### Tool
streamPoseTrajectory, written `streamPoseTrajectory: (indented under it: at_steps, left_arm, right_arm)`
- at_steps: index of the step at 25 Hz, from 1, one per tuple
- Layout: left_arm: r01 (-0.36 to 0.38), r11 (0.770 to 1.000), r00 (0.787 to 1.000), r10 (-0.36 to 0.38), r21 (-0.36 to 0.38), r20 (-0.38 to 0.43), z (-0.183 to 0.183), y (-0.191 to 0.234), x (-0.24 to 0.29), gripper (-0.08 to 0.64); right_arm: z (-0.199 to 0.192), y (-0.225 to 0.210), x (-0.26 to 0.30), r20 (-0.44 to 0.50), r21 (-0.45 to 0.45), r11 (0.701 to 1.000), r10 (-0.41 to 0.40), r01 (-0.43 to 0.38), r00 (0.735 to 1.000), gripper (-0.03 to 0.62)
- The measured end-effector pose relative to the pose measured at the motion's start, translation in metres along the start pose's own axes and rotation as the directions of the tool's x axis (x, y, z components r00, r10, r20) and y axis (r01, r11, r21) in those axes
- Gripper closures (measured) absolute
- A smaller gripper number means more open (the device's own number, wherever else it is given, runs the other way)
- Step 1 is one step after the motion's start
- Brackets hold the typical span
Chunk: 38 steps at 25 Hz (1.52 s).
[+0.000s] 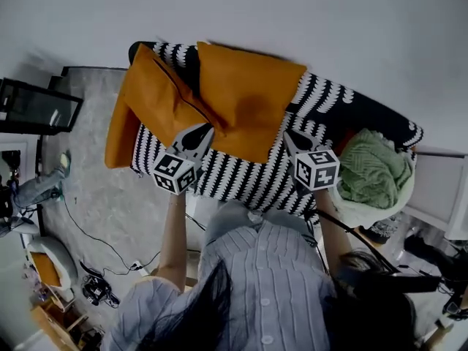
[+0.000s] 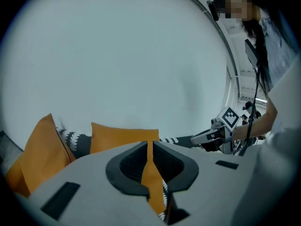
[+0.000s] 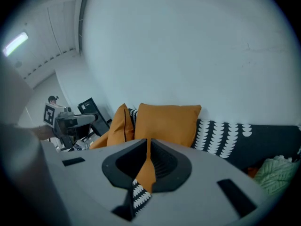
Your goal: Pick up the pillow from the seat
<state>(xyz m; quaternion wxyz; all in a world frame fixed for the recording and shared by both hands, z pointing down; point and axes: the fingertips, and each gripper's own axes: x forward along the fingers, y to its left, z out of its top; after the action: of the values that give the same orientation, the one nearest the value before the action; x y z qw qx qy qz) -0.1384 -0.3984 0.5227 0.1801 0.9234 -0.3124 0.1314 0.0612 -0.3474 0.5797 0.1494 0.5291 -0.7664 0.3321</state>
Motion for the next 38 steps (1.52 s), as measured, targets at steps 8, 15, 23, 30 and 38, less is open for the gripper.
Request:
streamPoseTrajectory:
  at_steps: [8, 15, 23, 30, 38]
  left_arm:
    - [0.042, 0.999, 0.999, -0.042, -0.016, -0.016, 0.0, 0.069, 0.041, 0.534]
    - [0.064, 0.997, 0.992, -0.068, -0.041, -0.109, -0.015, 0.125, 0.076, 0.528]
    - [0.058, 0.997, 0.988, -0.065, -0.047, -0.142, -0.011, 0.177, 0.107, 0.465]
    - [0.064, 0.996, 0.973, -0.077, -0.066, -0.218, -0.026, 0.212, 0.14, 0.407]
    - [0.055, 0.99, 0.954, -0.09, -0.128, -0.286, -0.047, 0.23, 0.16, 0.319]
  right_arm:
    - [0.016, -0.033, 0.047, -0.027, 0.006, 0.998, -0.064, 0.064, 0.998, 0.557]
    - [0.041, -0.063, 0.076, -0.011, 0.051, 0.994, -0.1, 0.101, 0.995, 0.555]
    - [0.047, -0.096, 0.096, -0.045, 0.085, 0.989, -0.117, 0.121, 0.992, 0.555]
    - [0.054, -0.124, 0.113, -0.019, 0.206, 0.973, -0.106, 0.108, 0.994, 0.508]
    - [0.059, -0.151, 0.128, -0.012, 0.322, 0.945, -0.066, 0.066, 0.998, 0.37]
